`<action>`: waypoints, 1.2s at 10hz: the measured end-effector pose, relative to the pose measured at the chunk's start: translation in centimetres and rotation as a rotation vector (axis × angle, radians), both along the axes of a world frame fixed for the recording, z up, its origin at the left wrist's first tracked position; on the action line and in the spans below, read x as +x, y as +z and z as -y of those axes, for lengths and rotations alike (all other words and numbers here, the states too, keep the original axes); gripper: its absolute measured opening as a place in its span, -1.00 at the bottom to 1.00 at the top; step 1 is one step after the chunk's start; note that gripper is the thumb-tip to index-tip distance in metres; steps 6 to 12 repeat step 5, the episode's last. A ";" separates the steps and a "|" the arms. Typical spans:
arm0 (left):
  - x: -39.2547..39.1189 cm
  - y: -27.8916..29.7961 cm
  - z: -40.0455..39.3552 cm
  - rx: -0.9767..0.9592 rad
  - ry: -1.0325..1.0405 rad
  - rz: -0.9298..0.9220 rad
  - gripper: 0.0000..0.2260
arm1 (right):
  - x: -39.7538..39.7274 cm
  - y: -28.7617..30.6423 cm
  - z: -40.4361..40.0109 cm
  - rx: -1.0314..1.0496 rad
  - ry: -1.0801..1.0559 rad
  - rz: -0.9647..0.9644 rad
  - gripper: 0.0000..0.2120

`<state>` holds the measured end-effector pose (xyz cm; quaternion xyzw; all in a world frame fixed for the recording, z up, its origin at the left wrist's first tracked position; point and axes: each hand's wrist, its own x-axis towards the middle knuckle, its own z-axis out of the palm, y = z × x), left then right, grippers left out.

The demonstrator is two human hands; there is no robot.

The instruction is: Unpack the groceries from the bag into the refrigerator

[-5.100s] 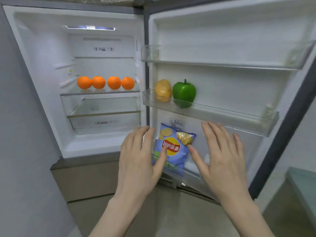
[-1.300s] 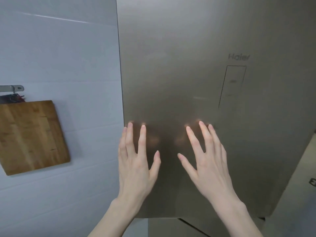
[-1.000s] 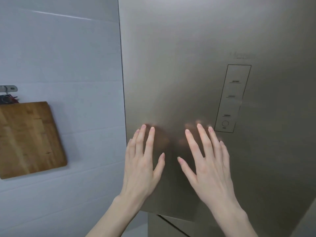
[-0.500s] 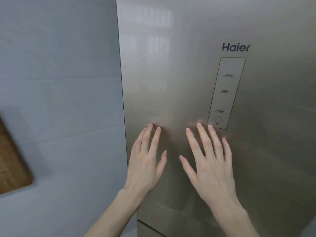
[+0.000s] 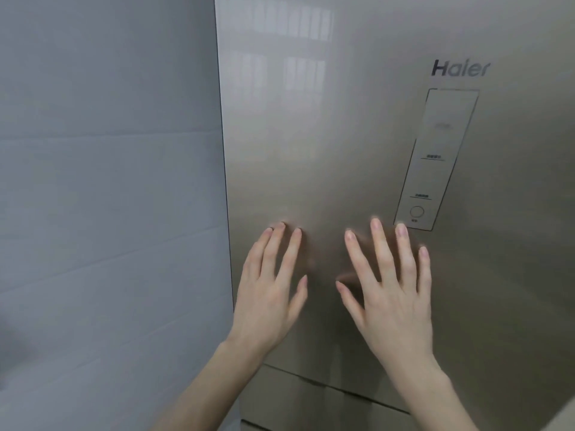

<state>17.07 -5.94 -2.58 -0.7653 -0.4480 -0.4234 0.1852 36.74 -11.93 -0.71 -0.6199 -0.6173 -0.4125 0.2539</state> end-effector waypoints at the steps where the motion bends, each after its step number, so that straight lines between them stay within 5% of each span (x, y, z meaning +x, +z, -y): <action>1: -0.3 -0.1 -0.3 -0.002 -0.012 -0.019 -0.37 | -0.3 0.0 -0.2 0.013 0.013 -0.023 -0.27; 5: -2.8 4.0 5.8 -0.076 0.106 0.021 -0.49 | -1.5 2.1 0.5 0.110 0.346 -0.240 -0.49; 12: -2.8 4.0 5.8 -0.076 0.106 0.021 -0.49 | -1.5 2.1 0.5 0.110 0.346 -0.240 -0.49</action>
